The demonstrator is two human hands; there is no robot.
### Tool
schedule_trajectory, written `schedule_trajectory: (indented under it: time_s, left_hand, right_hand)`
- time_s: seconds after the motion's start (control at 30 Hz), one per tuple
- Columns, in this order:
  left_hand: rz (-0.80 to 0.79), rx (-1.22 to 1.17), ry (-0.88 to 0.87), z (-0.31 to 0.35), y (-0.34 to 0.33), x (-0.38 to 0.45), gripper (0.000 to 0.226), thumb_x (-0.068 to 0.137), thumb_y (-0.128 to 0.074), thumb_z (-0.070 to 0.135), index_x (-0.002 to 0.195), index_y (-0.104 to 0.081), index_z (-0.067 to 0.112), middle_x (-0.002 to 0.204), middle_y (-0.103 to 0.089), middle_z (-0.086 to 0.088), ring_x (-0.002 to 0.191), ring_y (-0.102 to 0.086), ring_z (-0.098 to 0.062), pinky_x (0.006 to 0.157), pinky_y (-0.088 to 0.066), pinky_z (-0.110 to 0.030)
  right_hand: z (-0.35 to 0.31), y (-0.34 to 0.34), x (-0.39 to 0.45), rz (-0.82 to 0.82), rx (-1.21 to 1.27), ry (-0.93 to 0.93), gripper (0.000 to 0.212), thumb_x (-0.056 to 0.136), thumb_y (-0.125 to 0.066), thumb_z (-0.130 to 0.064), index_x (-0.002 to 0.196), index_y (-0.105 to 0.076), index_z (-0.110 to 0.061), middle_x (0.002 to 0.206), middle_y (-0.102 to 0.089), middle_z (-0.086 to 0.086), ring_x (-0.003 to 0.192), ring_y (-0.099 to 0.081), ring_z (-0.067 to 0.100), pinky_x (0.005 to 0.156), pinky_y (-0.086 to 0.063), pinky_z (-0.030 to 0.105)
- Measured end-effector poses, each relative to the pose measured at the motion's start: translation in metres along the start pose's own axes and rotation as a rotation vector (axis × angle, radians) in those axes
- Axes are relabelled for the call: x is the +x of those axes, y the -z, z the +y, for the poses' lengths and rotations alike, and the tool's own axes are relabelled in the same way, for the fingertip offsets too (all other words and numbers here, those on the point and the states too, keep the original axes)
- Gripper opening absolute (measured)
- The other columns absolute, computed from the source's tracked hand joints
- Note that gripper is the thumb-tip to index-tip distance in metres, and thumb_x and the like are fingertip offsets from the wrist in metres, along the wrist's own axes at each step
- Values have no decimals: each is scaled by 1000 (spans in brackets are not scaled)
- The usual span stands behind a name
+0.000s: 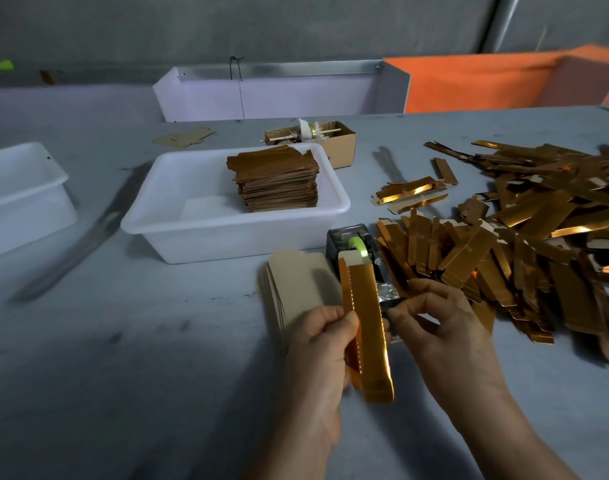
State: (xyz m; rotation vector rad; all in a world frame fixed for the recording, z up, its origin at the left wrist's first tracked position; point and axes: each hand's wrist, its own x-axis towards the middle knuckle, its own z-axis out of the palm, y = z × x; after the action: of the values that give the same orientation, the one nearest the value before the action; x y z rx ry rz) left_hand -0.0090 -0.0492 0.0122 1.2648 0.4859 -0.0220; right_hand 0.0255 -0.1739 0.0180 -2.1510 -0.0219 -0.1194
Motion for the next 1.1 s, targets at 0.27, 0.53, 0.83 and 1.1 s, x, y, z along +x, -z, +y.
schedule_trajectory:
  time_s: [0.27,0.53,0.83,1.1]
  left_hand:
    - [6,88,-136,5,-8,4,13,95,-56,23,102,-65,16,91,-74,-3,89,-71,-20,87,-56,-47]
    - [20,156,-159,8,-11,4,16,95,-55,27,106,-63,17,95,-73,0,90,-71,-18,85,-57,-46]
    - [-65,85,-75,20,-6,2,14,96,-55,17,106,-63,11,97,-74,-9,77,-72,-16,57,-54,-22]
    - [-22,229,-169,22,6,-4,6,89,-66,20,92,-70,20,80,-74,5,68,-68,-6,58,-54,-21]
  right_hand:
    - [9,-9,-5,40,83,4,14,82,-67,-19,69,-63,-24,118,-44,-14,110,-39,1,86,-35,23]
    - [13,-11,-5,47,60,46,14,84,-65,-19,71,-63,-24,120,-46,-14,109,-42,0,80,-36,15]
    - [10,2,-7,97,-7,50,15,89,-58,-19,78,-54,-28,106,-54,-10,84,-50,-2,63,-35,11]
    - [-30,43,-16,-312,408,-25,13,69,-58,-29,74,-69,-27,73,-67,-5,67,-61,6,65,-45,25]
